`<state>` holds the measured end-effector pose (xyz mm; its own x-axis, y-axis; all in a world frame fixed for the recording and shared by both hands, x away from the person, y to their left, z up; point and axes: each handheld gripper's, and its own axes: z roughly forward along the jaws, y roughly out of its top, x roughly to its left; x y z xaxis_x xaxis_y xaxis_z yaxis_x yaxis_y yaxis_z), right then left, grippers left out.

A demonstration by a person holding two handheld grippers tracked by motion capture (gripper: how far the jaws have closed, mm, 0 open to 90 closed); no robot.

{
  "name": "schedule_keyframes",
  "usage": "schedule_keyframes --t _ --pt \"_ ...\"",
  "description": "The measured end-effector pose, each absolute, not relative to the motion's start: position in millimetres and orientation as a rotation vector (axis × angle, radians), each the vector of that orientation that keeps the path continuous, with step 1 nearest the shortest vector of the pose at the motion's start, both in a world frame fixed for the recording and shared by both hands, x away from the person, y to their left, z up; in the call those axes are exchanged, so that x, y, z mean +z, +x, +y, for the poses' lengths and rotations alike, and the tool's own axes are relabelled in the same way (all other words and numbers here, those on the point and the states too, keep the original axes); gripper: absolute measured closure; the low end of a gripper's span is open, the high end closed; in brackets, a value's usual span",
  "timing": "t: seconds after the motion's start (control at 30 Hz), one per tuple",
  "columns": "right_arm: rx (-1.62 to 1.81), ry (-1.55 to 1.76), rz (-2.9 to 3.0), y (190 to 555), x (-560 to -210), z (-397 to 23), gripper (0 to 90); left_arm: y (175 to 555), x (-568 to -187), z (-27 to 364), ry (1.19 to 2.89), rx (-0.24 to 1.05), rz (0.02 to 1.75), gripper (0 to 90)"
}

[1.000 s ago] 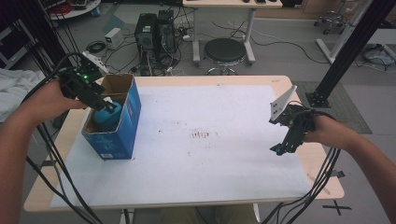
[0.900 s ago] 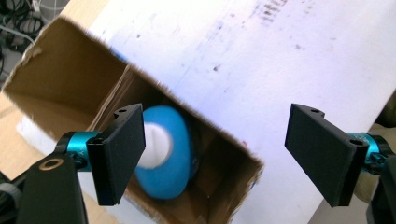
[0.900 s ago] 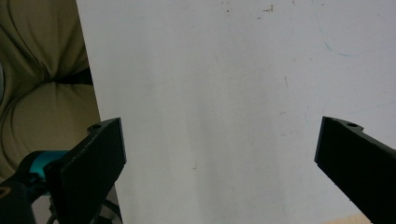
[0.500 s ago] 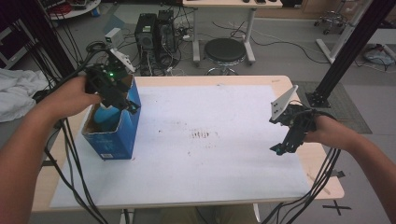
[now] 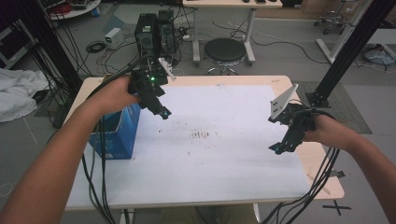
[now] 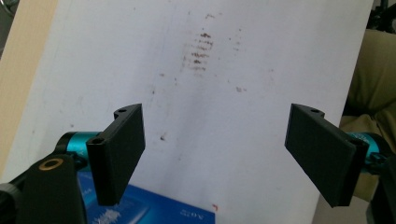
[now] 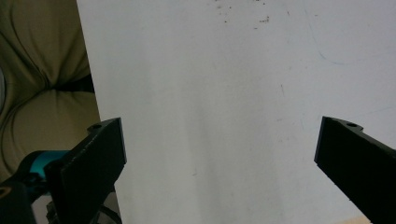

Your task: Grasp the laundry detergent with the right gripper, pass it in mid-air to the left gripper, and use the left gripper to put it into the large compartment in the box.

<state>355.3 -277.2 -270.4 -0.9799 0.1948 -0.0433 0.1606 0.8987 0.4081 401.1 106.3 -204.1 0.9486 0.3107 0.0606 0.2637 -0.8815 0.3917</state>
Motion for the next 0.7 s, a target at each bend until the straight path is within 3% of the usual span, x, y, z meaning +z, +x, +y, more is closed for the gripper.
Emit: schedule_keyframes --t 0.1,0.17,0.37,0.7 --pt "0.628 0.282 2.978 355 -270 -277 1.1 407 -207 99 2.719 0.18 0.413 20.2" --pt "0.635 0.278 2.976 355 -270 -278 1.1 410 -209 94 2.728 0.18 0.408 10.1" --pt "0.632 0.289 2.977 355 -270 -279 1.1 416 -213 85 2.746 0.208 0.391 4.8" --pt "0.631 0.286 2.98 355 -270 -276 1.1 425 -217 86 2.761 0.188 0.403 4.8"
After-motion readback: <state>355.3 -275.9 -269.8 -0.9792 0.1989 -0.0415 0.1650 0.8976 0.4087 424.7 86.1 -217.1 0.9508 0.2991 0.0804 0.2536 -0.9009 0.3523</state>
